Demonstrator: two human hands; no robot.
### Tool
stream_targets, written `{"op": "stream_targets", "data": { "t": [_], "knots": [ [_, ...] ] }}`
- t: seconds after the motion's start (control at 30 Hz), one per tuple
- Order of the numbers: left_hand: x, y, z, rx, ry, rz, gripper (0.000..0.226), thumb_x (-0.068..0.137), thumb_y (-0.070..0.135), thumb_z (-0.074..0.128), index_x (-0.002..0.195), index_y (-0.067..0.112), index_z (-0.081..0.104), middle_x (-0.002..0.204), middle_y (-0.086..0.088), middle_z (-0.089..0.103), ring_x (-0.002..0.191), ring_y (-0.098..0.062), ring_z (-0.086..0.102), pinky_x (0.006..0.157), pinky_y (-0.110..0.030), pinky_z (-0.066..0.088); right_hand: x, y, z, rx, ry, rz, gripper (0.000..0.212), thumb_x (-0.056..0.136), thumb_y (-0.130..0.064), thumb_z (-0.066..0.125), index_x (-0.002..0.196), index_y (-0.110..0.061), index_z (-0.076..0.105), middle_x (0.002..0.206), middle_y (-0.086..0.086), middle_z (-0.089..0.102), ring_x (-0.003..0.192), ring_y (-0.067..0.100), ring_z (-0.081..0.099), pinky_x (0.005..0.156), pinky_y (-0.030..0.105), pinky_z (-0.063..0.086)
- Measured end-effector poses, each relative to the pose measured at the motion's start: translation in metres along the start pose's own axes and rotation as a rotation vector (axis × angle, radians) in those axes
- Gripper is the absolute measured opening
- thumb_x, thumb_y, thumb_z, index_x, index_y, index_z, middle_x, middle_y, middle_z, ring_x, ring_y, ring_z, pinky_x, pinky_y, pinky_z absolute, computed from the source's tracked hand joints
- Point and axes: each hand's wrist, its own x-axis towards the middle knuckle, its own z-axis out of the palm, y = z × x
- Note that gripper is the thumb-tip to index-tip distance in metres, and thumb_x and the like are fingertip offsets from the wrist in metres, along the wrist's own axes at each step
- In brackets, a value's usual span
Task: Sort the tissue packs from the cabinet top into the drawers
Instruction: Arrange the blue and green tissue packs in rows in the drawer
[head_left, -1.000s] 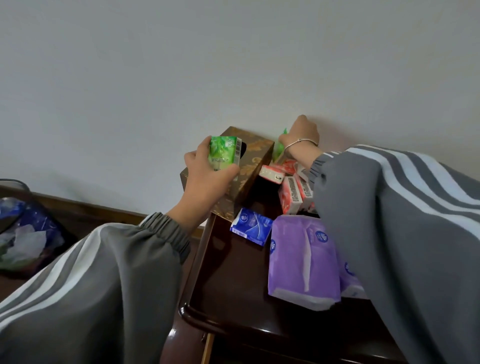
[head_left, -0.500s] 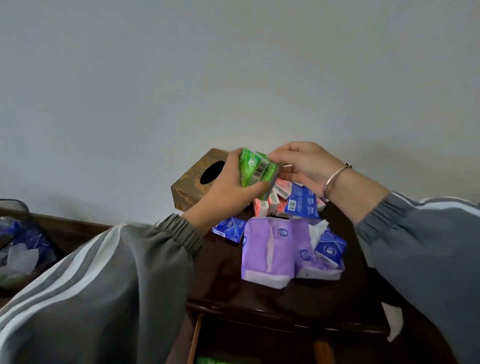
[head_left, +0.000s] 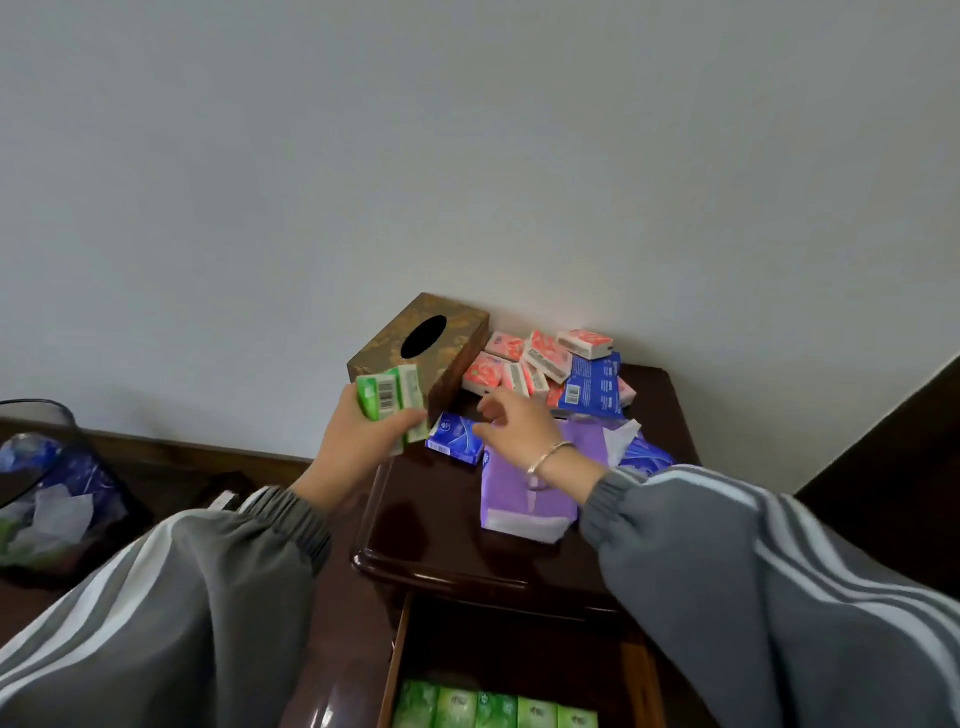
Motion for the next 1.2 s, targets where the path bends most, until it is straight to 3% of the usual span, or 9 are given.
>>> {"op": "stream_targets", "data": {
  "t": [0.23,0.43,0.53,0.6,0.7,0.83,1.0,1.1,1.2],
  "knots": [
    [0.0,-0.028,-0.029,0.002,0.007,-0.079,0.04,0.073,0.024,0.08,0.103,0.022,0.053,0.097,-0.002,0.069,0.082,-0.014,0.069,0.062,-0.025,0.053,0.04,0.011,0.07,-0.575,-0.059,-0.024,0.055,0.083,-0.031,0.06,0.132,-0.014,0.039,0.126,0.011,0.053,0.116,0.034,0.048,0.093,0.043,0.037],
    [-0.003,-0.037,-0.023,-0.063,-0.009,-0.096,0.044,0.074,0.025,0.079,0.11,0.02,0.054,0.1,-0.003,0.07,0.083,-0.014,0.071,0.068,-0.028,0.056,0.038,0.016,0.073,-0.611,0.094,-0.082,0.042,0.084,-0.027,0.058,0.124,-0.018,0.048,0.12,0.006,0.056,0.115,0.029,0.047,0.1,0.047,0.029],
    [-0.006,-0.035,-0.019,-0.186,0.007,-0.099,0.043,0.075,0.023,0.078,0.112,0.019,0.055,0.103,-0.006,0.071,0.087,-0.018,0.072,0.073,-0.034,0.058,0.024,0.013,0.063,-0.383,0.239,-0.104,0.044,0.083,-0.037,0.06,0.123,-0.02,0.051,0.118,0.003,0.06,0.113,0.028,0.05,0.098,0.043,0.03],
    [-0.01,-0.03,-0.015,-0.255,-0.001,-0.105,0.048,0.077,0.022,0.076,0.119,0.015,0.055,0.108,-0.01,0.07,0.095,-0.025,0.07,0.082,-0.043,0.056,0.01,0.005,0.052,0.021,0.321,-0.112,0.048,0.082,-0.036,0.064,0.124,-0.018,0.053,0.119,0.003,0.062,0.11,0.024,0.056,0.094,0.039,0.041],
    [-0.022,-0.018,-0.003,-0.359,-0.06,-0.11,0.044,0.083,0.015,0.07,0.123,0.006,0.055,0.11,-0.017,0.067,0.089,-0.026,0.069,0.076,-0.039,0.056,-0.016,-0.008,0.036,0.512,0.272,-0.048,0.046,0.084,-0.029,0.067,0.126,-0.016,0.054,0.119,0.001,0.064,0.103,0.012,0.06,0.086,0.019,0.045],
    [-0.053,-0.007,0.024,-0.392,-0.243,-0.124,0.041,0.08,0.02,0.067,0.119,0.009,0.061,0.11,-0.017,0.07,0.096,-0.029,0.069,0.083,-0.039,0.057,-0.062,-0.011,0.028,0.64,0.125,0.034,0.041,0.091,-0.031,0.057,0.13,-0.018,0.054,0.121,0.003,0.064,0.106,0.011,0.059,0.096,0.027,0.046],
    [-0.096,-0.007,0.064,-0.377,-0.352,-0.194,0.042,0.073,0.026,0.071,0.113,0.014,0.067,0.112,-0.018,0.069,0.098,-0.028,0.068,0.086,-0.042,0.053,-0.122,0.016,0.014,0.654,0.149,0.089,0.03,0.097,-0.029,0.046,0.122,-0.021,0.06,0.117,0.003,0.066,0.111,0.018,0.059,0.1,0.036,0.044],
    [-0.119,-0.009,0.088,-0.344,-0.4,-0.228,0.052,0.071,0.027,0.073,0.118,0.01,0.062,0.121,-0.021,0.063,0.109,-0.032,0.061,0.1,-0.051,0.042,-0.152,0.038,0.007,0.666,0.1,0.132,0.036,0.099,-0.03,0.04,0.127,-0.016,0.057,0.13,0.003,0.06,0.123,0.017,0.052,0.109,0.036,0.037],
    [-0.137,-0.008,0.111,-0.343,-0.415,-0.241,0.056,0.068,0.026,0.075,0.121,0.014,0.06,0.121,-0.013,0.066,0.106,-0.025,0.063,0.096,-0.048,0.046,-0.173,0.052,-0.005,0.874,-0.003,0.224,0.037,0.101,-0.034,0.033,0.121,-0.019,0.06,0.13,0.001,0.058,0.12,0.008,0.054,0.108,0.029,0.038]
  ]
}}
